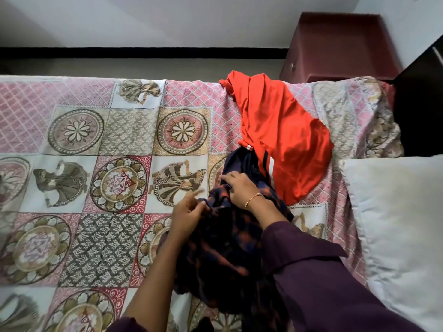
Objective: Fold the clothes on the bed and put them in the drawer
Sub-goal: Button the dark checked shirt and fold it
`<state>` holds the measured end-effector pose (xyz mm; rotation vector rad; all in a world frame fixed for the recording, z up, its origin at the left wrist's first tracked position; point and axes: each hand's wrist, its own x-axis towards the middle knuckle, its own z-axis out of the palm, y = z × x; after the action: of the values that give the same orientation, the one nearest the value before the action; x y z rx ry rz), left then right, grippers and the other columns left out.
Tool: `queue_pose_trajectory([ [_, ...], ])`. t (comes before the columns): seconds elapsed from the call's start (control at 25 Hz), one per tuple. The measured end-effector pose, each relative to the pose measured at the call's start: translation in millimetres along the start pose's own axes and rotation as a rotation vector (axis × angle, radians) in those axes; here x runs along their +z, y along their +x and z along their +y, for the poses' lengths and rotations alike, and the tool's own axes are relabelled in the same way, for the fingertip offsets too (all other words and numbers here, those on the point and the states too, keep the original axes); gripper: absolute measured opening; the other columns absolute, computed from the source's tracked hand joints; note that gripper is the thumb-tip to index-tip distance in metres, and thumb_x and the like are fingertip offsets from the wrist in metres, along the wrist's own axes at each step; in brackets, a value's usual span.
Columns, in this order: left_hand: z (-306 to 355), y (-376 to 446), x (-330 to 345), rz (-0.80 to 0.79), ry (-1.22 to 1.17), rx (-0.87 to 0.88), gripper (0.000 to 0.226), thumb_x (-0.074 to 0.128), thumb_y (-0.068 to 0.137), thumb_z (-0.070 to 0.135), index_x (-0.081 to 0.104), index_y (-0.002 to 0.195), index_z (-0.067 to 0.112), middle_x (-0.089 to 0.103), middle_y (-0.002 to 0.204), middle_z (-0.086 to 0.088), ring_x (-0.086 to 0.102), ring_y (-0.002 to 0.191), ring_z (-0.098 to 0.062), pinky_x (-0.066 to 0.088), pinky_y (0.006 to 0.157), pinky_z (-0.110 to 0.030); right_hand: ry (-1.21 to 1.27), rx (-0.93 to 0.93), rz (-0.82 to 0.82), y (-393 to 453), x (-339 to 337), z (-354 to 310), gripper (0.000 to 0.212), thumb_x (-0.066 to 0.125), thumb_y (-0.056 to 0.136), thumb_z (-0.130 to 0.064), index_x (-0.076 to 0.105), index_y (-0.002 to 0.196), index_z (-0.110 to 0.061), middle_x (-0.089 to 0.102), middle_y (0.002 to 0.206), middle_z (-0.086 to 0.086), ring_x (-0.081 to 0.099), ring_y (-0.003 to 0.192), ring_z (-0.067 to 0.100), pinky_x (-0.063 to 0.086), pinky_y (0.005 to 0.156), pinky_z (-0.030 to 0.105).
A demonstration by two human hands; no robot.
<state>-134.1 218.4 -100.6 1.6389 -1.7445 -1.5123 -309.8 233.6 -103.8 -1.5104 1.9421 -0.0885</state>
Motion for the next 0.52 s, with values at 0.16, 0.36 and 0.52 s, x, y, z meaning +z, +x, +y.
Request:
queue_pose_trajectory([
  [0.16,-18,16,-14,0.049,0.578,-0.253,0.098,0.077,0.071,0.047,0.023,0.146,0.014,0.032,0.145,-0.014,0.051,0.119,-0.031,0.042,0.096,-0.039,-0.142,0.01,-0.356,11,28,4,0.07,0.051,0.091,-0.011,0.017,0.148,-0.034,0.038,0.144,0.015,0.039,0.128,0.038,0.038,0.102,0.046],
  [0.36,-34,5,-24,-0.237,0.466,-0.342,0.047,0.066,0.071,0.062,0.064,0.079,0.015,0.064,0.077,-0.008,0.058,0.072,-0.019,0.04,0.063,-0.027,-0.047,0.067,0.115,0,22,-2,0.038,0.05,0.088,-0.016,0.055,0.126,-0.021,0.056,0.122,0.006,0.038,0.119,0.03,0.035,0.096,0.039],
  [0.52,-17,-13,-25,-0.027,0.12,-0.176,0.021,0.064,0.089,0.021,0.048,0.078,0.012,0.054,0.073,-0.004,0.052,0.071,-0.019,0.038,0.059,-0.028,0.407,0.034,0.422,-21,-12,-24,0.02,0.05,0.073,-0.015,0.062,0.086,-0.007,0.057,0.084,0.015,0.048,0.089,0.026,0.038,0.076,0.028],
])
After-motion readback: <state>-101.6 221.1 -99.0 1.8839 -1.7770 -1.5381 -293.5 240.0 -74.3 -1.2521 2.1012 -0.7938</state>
